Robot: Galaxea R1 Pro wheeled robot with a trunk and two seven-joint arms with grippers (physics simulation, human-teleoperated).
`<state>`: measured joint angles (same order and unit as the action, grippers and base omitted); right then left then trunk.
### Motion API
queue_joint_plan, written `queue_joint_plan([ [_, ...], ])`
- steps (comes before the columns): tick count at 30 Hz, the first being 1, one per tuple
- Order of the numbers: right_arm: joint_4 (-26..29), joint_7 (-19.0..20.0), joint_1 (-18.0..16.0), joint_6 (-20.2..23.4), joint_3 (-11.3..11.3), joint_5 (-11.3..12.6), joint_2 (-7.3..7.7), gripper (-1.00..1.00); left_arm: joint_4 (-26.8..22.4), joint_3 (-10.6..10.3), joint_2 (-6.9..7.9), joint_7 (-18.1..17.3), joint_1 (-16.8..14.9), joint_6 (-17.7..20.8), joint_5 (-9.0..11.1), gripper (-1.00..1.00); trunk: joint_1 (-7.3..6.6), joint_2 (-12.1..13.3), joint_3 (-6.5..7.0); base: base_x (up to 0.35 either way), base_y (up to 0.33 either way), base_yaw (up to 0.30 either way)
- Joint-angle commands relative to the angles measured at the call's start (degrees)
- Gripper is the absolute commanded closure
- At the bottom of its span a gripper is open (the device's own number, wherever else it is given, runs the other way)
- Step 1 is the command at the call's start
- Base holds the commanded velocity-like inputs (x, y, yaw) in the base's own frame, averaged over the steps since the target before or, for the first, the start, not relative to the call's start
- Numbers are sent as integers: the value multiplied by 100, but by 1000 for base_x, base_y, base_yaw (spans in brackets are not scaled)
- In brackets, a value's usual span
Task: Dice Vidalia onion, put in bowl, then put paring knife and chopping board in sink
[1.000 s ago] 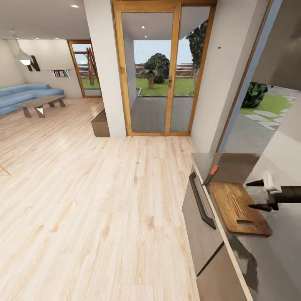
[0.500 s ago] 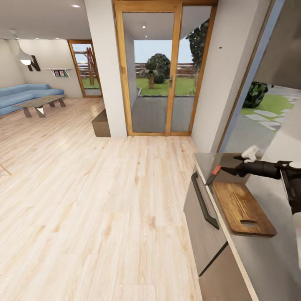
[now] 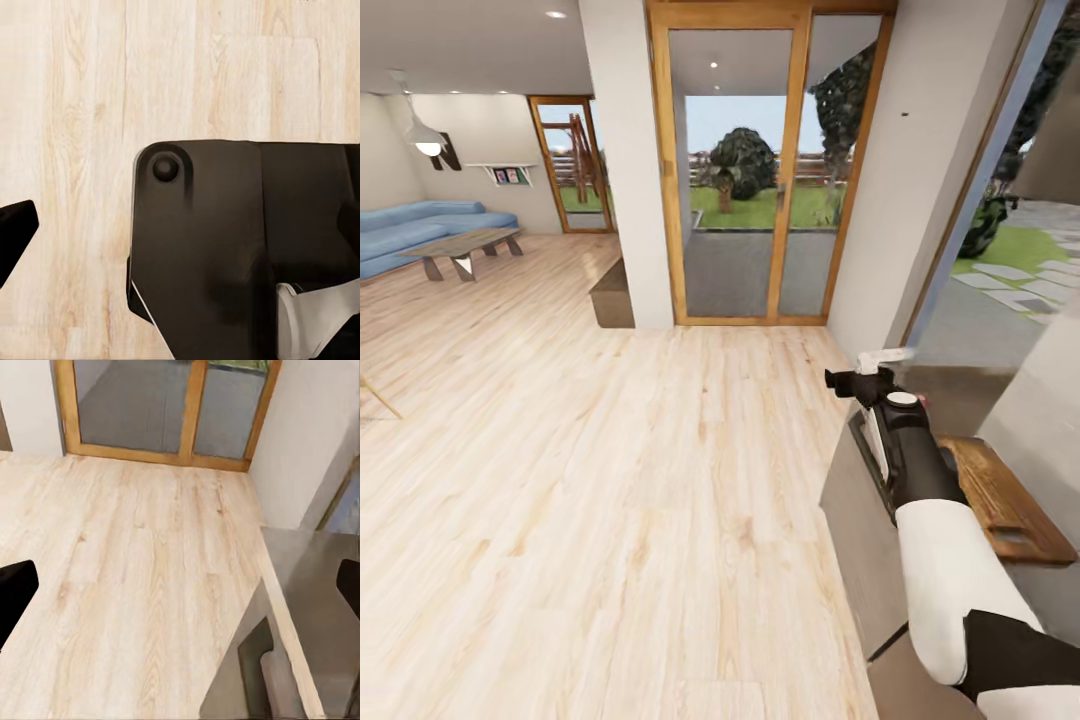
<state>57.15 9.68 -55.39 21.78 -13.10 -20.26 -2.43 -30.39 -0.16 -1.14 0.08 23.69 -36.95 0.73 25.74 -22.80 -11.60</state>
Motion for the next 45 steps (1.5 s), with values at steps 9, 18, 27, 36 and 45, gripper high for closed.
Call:
queue_joint_plan([
  [9,-40,-578,20,-10,-25,-30,-348,-100,-34,-2,0,1,3,-6,6,-100,4,-11,-11,165,244,0],
  [18,-75,-571,302,-25,-26,-22,-512,-100,-35,-2,0,1,3,-7,6,-100,4,-11,-11,230,175,0],
  [27,-58,-604,310,-22,-21,-24,-537,-100,-10,-2,0,1,4,-7,6,-100,4,-11,2,11,19,-38],
  [36,-47,-607,310,-30,-25,-31,-597,-100,-2,-2,0,1,2,-13,6,-100,4,-11,57,0,212,-183],
  [45,-43,-607,310,-34,-26,-31,-600,-100,1,-2,0,1,4,-14,6,-100,4,-11,117,0,283,-196],
])
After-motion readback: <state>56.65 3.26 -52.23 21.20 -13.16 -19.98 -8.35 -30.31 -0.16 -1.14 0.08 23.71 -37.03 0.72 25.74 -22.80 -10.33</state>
